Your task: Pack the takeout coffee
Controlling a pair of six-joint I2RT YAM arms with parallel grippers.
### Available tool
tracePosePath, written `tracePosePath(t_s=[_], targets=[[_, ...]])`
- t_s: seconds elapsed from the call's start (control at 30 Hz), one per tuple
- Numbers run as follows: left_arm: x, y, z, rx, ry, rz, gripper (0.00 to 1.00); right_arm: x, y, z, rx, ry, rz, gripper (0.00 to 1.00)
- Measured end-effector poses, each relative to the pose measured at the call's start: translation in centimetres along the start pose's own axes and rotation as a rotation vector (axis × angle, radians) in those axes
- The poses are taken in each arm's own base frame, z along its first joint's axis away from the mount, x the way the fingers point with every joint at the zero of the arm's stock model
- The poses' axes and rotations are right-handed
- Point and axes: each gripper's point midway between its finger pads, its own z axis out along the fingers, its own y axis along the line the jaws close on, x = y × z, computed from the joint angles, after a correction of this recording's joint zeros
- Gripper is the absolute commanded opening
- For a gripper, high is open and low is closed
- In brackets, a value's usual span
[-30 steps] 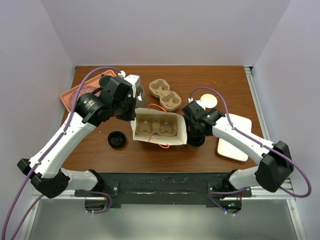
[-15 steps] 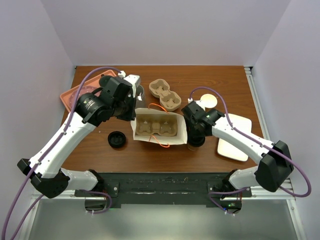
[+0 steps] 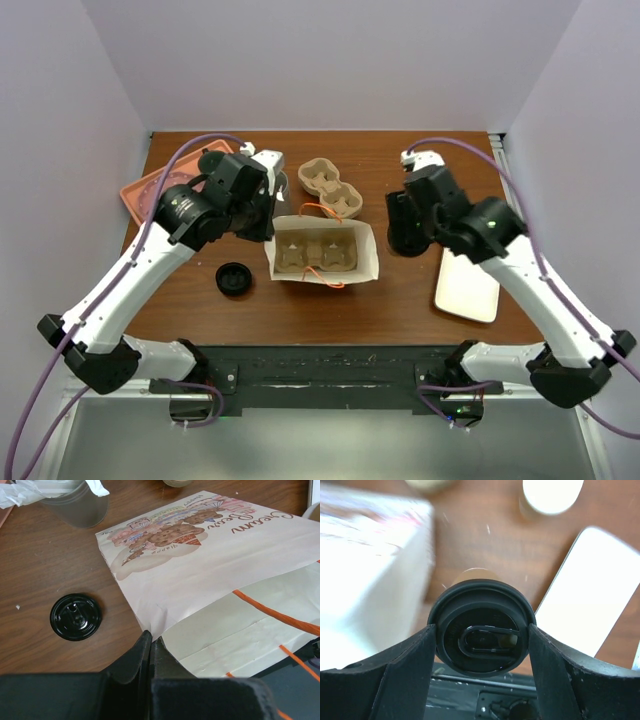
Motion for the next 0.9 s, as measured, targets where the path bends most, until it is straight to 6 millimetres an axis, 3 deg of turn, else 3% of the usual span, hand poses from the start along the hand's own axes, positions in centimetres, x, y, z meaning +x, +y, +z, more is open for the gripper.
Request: tracePosePath(t_s=[0.1, 0.17, 0.3, 0.4, 0.5, 0.67, 0.9], targets=[[0.0, -0.5, 0.3, 0.023, 0.009, 0.0, 0.0, -4.0, -0.6, -4.7, -0.054, -0.121, 0.006, 0.42], [-0.1, -0.8, 0.4, 0.037, 0.009, -0.001, 0.0, -5.3, -0.9, -6.7, -0.079, -0.163, 0.008, 0.41], [-0.3, -1.0, 0.4, 0.047, -0.001, -0.003, 0.0, -9.4, -0.4, -12.7, -0.216, -0.316, 0.016, 0.38], [-0.4, -1.0, 0.4, 0.046, -0.005, -0.003, 0.0, -10.8, 0.4, -15.6, -0.321, -0.387, -0.001, 0.34], [-0.6, -0.9, 0.5, 0.039, -0.011, -0.003, 0.0, -9.8, 1.8, -17.3, -0.446, -0.391, -0.056, 0.32], [-0.9, -0.8, 0.5, 0.031, -0.027, -0.005, 0.0, -7.1, 3.7, -18.4, -0.61, -0.354, -0.135, 0.31], [-0.9, -0.9, 0.7, 0.039, -0.029, -0.005, 0.0, -5.5, 5.5, -19.3, -0.756, -0.374, -0.199, 0.27]])
